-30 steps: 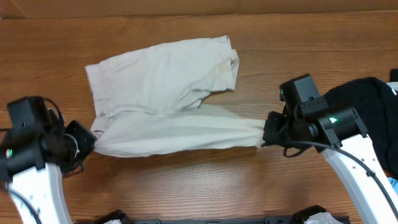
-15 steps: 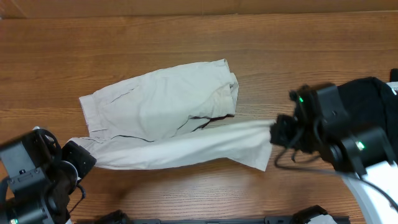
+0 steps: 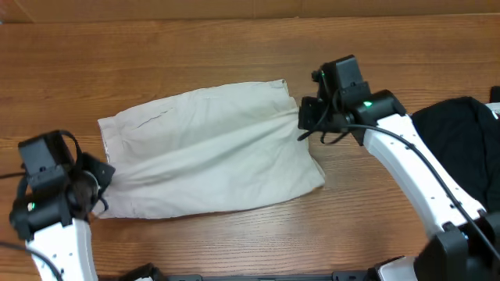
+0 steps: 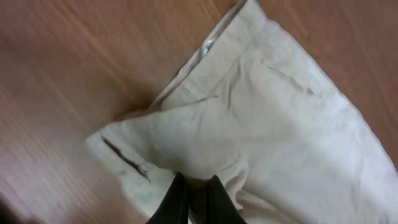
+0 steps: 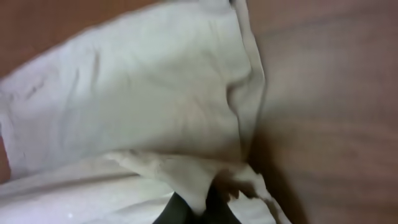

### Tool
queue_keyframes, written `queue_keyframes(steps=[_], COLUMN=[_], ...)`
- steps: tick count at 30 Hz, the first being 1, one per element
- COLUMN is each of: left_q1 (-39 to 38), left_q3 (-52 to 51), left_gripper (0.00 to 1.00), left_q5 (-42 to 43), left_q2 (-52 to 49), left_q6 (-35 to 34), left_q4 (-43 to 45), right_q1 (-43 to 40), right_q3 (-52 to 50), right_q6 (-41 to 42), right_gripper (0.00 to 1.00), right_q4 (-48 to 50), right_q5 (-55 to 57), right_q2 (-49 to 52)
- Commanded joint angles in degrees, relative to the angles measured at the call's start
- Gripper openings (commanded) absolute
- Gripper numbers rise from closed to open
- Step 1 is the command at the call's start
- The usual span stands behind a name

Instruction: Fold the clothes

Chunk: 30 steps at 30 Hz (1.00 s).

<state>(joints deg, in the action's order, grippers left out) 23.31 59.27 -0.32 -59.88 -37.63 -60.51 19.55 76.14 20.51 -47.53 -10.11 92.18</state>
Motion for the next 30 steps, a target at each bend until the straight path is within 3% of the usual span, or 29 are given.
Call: queue_keyframes(steps=[1, 12, 23, 30], left_q1=[0.3, -0.9, -7.5, -8.4], left_q3=[-0.7, -0.7, -0.7, -0.7], left_gripper=[0.04, 0.04, 0.04, 0.04], left_q5=[-5.6, -4.4, -5.9, -8.3], left_q2=[-5.3, -14.1, -24.8, -30.2], left_q6=[-2.9, -2.6, -2.6, -2.7], left_q4=[6.7, 23.3, 38.5, 40.8], right_q1=[-0.7, -0.7, -0.7, -0.7], right_q3=[1.6, 1.6, 1.6, 1.6], right_q6=[-2.2, -2.6, -2.5, -2.5], right_gripper=[0.04, 0.04, 0.04, 0.04], right_q4=[6.6, 19.5, 26.5, 29.8], right_q5=[4.3, 8.2, 8.7, 9.1], right_q2=[0.6, 2.7, 11.6, 13.2])
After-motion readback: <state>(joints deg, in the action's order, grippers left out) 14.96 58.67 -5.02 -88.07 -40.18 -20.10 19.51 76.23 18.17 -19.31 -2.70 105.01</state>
